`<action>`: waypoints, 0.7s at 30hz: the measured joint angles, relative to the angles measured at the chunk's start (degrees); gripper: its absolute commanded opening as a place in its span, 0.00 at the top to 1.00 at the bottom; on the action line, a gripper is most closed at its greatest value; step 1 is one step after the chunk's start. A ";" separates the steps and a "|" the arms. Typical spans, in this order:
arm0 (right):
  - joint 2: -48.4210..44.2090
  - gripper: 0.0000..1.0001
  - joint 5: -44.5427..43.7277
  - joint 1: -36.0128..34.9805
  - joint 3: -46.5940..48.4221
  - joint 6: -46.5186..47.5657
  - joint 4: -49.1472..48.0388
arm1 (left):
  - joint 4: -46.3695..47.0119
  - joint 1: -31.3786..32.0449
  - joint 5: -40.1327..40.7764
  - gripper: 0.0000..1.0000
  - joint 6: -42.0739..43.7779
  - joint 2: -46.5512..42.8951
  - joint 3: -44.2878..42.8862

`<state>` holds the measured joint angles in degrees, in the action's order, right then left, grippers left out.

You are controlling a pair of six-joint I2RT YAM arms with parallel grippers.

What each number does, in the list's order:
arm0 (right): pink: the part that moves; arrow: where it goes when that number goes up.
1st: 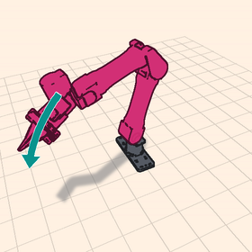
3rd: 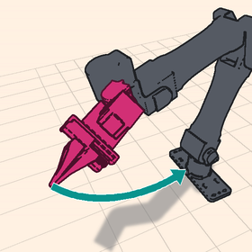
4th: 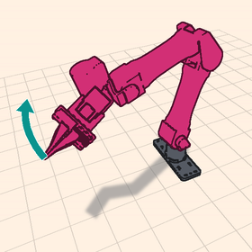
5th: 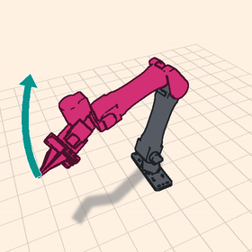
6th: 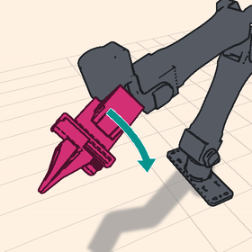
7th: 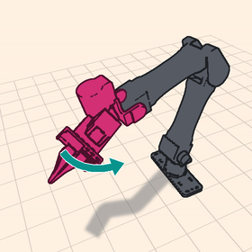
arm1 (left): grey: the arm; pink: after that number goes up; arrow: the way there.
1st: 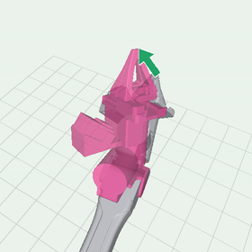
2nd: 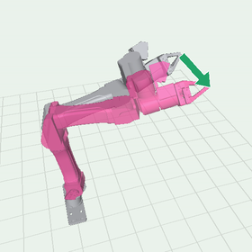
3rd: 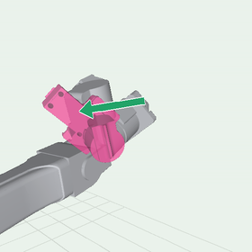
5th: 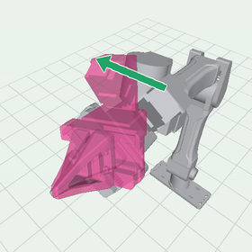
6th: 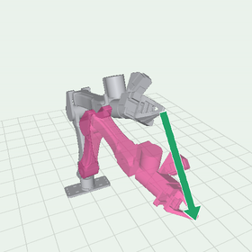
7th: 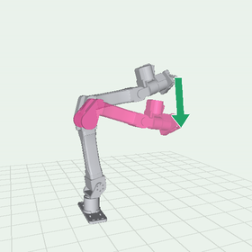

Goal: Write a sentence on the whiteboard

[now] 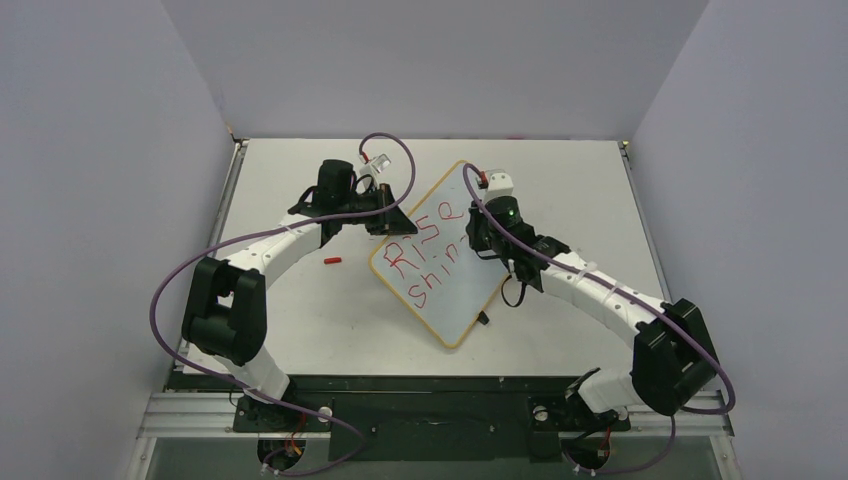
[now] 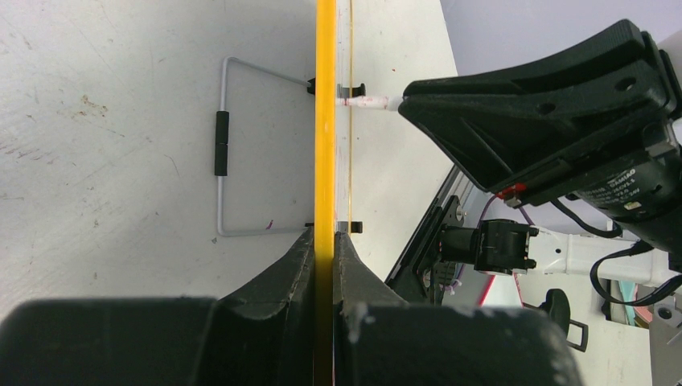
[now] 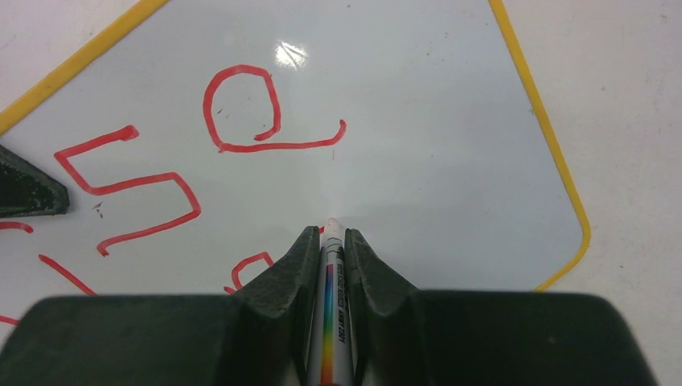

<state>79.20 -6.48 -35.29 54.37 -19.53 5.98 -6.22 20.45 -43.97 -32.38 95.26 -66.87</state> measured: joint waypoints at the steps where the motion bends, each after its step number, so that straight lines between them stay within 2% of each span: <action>1: 0.26 1.00 0.04 0.33 0.22 -0.11 -0.07 | -0.02 0.00 0.02 1.00 0.00 0.00 0.00; 21: 2.34 1.00 2.93 1.01 2.80 -0.92 -1.81 | -0.09 -0.20 0.04 1.00 -0.02 0.00 0.00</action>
<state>81.54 -3.55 -34.28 57.17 -20.45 4.16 -6.31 20.25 -43.92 -32.40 95.26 -66.87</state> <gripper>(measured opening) 0.101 0.040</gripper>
